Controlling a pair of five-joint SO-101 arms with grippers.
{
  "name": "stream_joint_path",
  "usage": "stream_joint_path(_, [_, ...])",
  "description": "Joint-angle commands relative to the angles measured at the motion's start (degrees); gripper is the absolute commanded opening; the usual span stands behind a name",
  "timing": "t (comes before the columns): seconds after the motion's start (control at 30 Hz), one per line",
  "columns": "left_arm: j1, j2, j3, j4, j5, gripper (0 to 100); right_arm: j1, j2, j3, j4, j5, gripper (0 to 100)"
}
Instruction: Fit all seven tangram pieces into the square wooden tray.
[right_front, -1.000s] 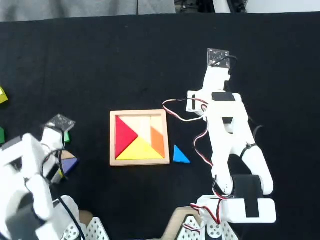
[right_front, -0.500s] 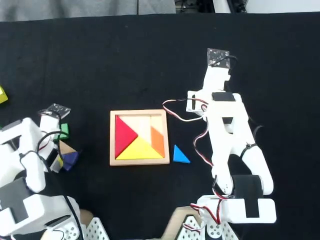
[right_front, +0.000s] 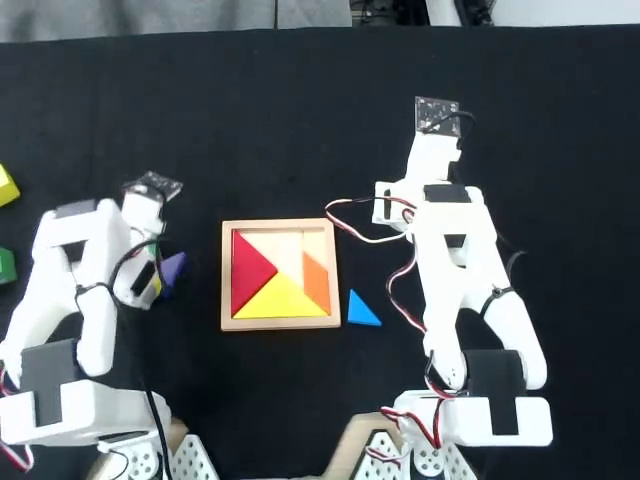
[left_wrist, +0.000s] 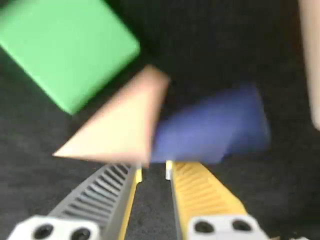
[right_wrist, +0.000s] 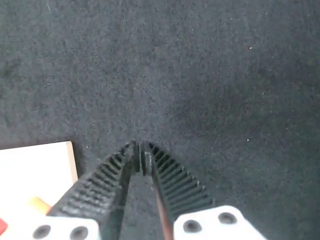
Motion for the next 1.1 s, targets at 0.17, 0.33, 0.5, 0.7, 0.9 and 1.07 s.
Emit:
stream_joint_path(0.17, [-2.2,-0.6,-7.3,9.3,-7.3,10,0.7,-0.2,-0.3,-1.2,0.5,1.1])
stream_joint_path(0.33, [-3.8,-0.2,-8.0,1.2,-1.1,10,0.7,-0.2,-0.3,-1.2,0.5,1.1])
stream_joint_path(0.5, [-0.2,0.1,-5.4,-2.6,3.7,10,0.7,-0.2,-0.3,-1.2,0.5,1.1])
stream_joint_path(0.7, [-6.1,0.1,3.5,-7.1,-4.7,10,0.7,-0.2,-0.3,-1.2,0.5,1.1])
stream_joint_path(0.9, [-18.2,0.1,7.5,-12.3,-14.3,10,0.7,-0.2,-0.2,-1.2,0.5,1.1])
stream_joint_path(1.07, [-21.7,0.7,9.5,-18.1,-16.4,10,0.7,-0.2,-0.2,-1.2,0.6,1.1])
